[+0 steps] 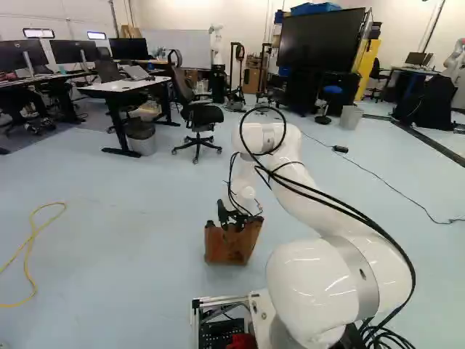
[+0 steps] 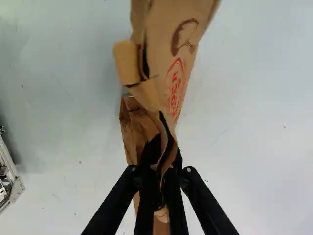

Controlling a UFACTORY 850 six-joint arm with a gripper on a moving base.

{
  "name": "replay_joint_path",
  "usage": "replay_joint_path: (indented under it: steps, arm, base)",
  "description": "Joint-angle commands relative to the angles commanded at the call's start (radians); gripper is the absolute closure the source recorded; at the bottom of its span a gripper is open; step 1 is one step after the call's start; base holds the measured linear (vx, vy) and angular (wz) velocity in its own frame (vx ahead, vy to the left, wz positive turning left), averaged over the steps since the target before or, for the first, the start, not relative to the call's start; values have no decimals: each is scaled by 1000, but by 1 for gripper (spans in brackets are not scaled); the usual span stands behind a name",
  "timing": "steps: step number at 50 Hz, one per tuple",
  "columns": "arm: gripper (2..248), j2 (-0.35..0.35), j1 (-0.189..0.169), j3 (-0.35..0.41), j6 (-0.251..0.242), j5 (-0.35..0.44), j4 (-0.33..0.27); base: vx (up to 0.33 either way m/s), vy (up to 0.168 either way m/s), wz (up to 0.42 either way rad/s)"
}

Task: Pick up the grocery bag from the ground

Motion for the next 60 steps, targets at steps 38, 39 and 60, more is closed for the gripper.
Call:
replay_joint_path:
  steps: [38,39,60]
  arm:
    - [226,152,19,149,0,0,0]
    - [226,157,20,153,0,0,0]
    - [226,245,35,242,0,0,0]
  base:
    - [0,0,0]
    - [0,0,0]
    - [0,0,0]
